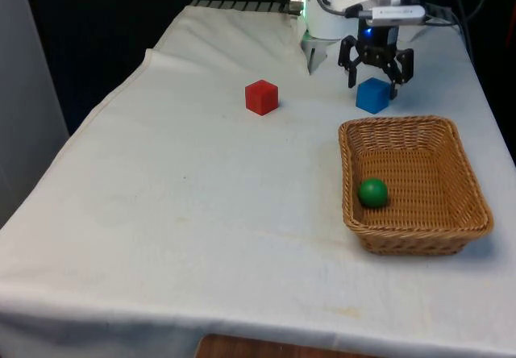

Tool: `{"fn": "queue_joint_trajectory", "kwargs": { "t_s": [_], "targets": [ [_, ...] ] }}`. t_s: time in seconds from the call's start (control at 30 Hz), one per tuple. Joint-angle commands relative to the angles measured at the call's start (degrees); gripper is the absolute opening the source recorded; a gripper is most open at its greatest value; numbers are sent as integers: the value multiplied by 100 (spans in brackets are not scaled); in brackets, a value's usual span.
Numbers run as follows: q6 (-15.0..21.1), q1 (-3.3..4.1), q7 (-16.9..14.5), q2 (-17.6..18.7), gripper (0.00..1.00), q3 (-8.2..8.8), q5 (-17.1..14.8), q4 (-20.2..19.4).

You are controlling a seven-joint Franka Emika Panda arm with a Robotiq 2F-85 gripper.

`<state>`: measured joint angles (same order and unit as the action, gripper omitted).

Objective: Place all non-red objects into the basket.

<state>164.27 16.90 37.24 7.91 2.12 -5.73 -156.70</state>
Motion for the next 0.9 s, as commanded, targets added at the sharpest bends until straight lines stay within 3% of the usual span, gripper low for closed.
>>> {"fn": "queue_joint_trajectory", "kwargs": {
  "t_s": [0.0, 0.3, 0.53, 0.57, 0.6, 0.63, 0.87],
  "targets": [
    [46, -46, -86, 0, 100, -74, -178, 6],
    [57, -23, 17, 11, 100, -6, -52, 0],
    [6, -17, 52, 34, 23, 11, 0, 23],
    [69, -17, 74, 17, 23, 17, -11, -6],
    [69, -17, 74, 17, 7, 17, -6, -6],
    [74, -17, 80, 17, 0, 17, -6, -11],
    [74, -11, 92, 11, 1, 23, 0, -17]
  ]
}}
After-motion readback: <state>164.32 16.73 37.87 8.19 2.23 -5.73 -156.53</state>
